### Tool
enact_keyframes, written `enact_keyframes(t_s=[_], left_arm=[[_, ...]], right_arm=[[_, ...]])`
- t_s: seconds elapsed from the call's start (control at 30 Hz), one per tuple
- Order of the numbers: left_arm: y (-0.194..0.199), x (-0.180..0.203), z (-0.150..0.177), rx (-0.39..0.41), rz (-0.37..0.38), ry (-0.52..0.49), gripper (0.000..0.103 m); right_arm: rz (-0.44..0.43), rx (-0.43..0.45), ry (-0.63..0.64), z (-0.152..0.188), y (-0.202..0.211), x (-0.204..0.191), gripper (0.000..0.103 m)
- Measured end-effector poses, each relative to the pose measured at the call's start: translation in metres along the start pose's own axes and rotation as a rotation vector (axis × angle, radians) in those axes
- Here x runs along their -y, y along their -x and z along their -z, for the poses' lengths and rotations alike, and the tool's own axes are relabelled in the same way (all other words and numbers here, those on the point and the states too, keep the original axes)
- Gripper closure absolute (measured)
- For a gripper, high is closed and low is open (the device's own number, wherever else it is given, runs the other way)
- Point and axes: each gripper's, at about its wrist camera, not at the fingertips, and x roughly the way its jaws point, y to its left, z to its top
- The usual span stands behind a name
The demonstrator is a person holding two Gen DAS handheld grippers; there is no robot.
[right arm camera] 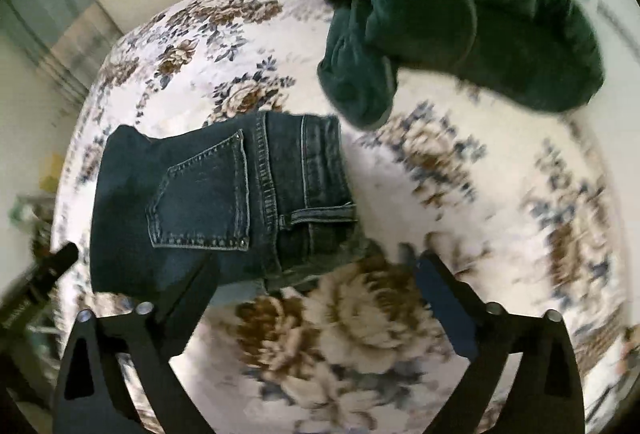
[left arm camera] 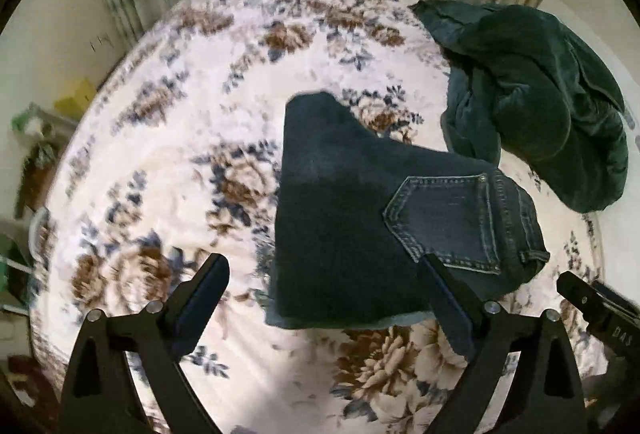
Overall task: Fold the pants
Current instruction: 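Lower the folded jeans onto the stack and open both grippers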
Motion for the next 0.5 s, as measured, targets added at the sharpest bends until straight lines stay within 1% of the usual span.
enact_keyframes(t_s=[0.1, 0.2, 0.33, 0.5], left_arm=[[0.026, 0.008, 0.004, 0.038, -0.020, -0.015, 0.007], [0.054, 0.014, 0.011, 0.070, -0.029, -0.023, 0.007], [0.094, 0.020, 0.023, 0.118, -0.039, -0.023, 0.007], [0.153, 0.027, 0.047, 0.183, -0.058, -0.013, 0.007]], right_arm=[[0.070, 0.052, 0.063, 0.008, 0.032, -0.010, 0.000], [0.100, 0.104, 0.096, 0.017, 0.066, -0.014, 0.000], [0.118, 0.182, 0.123, 0.032, 0.120, -0.014, 0.000], [0.098, 0.261, 0.141, 0.061, 0.191, -0.005, 0.000]])
